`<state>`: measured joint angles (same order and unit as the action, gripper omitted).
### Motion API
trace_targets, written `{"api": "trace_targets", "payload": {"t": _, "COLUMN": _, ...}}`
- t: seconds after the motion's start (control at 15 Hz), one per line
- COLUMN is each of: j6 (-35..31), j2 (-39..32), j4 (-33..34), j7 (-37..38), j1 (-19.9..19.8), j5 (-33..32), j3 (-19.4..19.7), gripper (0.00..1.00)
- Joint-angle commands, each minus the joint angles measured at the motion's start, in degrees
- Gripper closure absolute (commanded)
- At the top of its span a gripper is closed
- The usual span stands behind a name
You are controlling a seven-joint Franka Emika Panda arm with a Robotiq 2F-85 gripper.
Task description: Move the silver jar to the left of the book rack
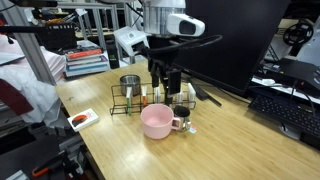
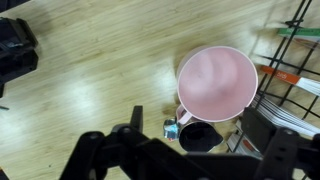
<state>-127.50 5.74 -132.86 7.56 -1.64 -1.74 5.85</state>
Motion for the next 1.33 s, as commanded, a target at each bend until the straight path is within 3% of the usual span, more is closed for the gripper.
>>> {"api": "trace_targets", "payload": {"t": 0.0, "j6": 0.13, "j2": -0.02, "j4": 0.09, "j7": -0.11, "j1": -0.94, "j5": 0.12, "j3": -0.92, "gripper": 0.0}}
{"api": "trace_targets", "payload": {"t": 0.13, "j6": 0.25, "j2": -0.8, "j4": 0.86, "j7": 1.26, "j1": -1.03, "j5": 1.28, "j3": -0.82, "gripper": 0.0}}
{"api": "trace_targets", "payload": {"t": 0.4, "j6": -1.3, "j2": -5.32, "j4": 4.03, "j7": 12.59, "j1": -1.16, "j5": 6.64, "j3": -0.95, "gripper": 0.0}}
{"api": "trace_targets", "payload": {"t": 0.8, "j6": -8.93, "j2": -13.13, "j4": 8.19, "j7": 31.19, "j1": -0.72, "j5": 6.48, "j3": 0.25, "gripper": 0.0}}
{"api": "trace_targets", "payload": {"t": 1.07, "j6": -9.33, "j2": -18.45, "j4": 11.64, "j7": 44.46, "j1": -0.23, "j5": 4.61, "j3": 2.56, "gripper": 0.0}}
{"api": "trace_targets", "payload": {"t": 1.13, "j6": -9.12, "j2": -16.31, "j4": 9.56, "j7": 39.4, "j1": -0.5, "j5": 5.3, "j3": 1.88, "gripper": 0.0}}
{"api": "trace_targets", "payload": {"t": 1.27, "j6": -9.27, "j2": -18.17, "j4": 10.86, "j7": 42.54, "j1": -0.44, "j5": 5.17, "j3": 2.39, "gripper": 0.0}}
